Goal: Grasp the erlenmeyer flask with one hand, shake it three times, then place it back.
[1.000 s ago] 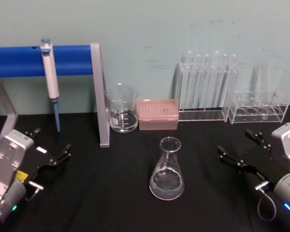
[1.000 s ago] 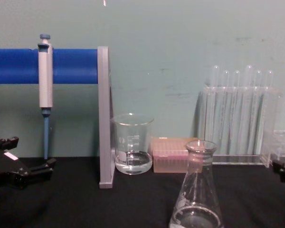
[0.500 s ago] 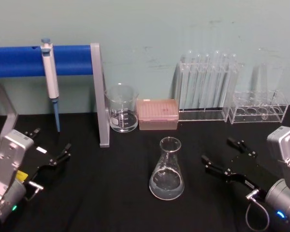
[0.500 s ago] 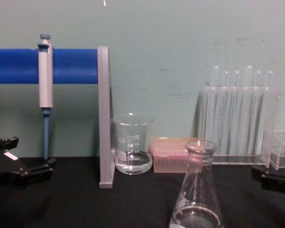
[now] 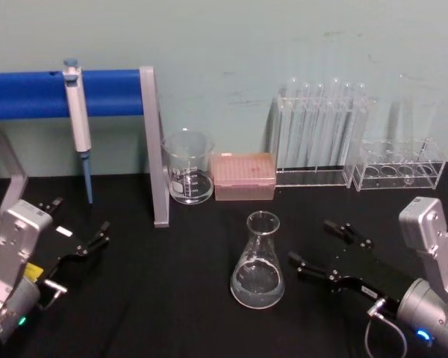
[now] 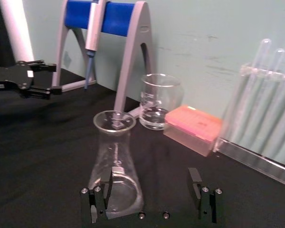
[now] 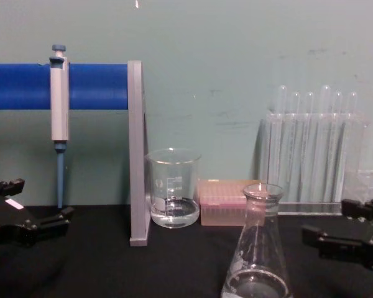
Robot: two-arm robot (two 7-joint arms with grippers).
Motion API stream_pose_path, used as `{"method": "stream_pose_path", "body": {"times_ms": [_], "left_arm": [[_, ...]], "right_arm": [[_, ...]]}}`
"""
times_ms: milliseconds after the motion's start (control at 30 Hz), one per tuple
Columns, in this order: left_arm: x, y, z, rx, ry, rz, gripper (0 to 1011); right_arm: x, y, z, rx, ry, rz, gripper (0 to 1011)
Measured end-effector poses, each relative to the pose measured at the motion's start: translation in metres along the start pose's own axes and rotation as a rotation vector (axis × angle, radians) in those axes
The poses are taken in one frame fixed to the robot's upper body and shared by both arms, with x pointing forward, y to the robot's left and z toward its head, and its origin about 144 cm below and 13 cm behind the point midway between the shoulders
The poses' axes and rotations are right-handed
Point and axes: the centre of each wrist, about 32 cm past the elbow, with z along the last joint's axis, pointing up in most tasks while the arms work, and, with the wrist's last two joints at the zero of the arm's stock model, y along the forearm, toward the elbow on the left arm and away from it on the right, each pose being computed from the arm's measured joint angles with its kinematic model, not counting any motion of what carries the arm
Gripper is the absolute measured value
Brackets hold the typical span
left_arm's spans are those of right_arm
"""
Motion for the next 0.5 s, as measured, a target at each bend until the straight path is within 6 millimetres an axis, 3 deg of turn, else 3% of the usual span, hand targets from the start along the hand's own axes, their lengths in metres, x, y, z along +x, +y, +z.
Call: {"method": "stream_pose_path", "body": {"times_ms": [500], "left_arm": [[0.0,0.0,0.0,0.0,0.0,0.0,1001]], "right_arm": [[-0.014,0.024,-0.001,0.022,0.038,0.08,1000]]}}
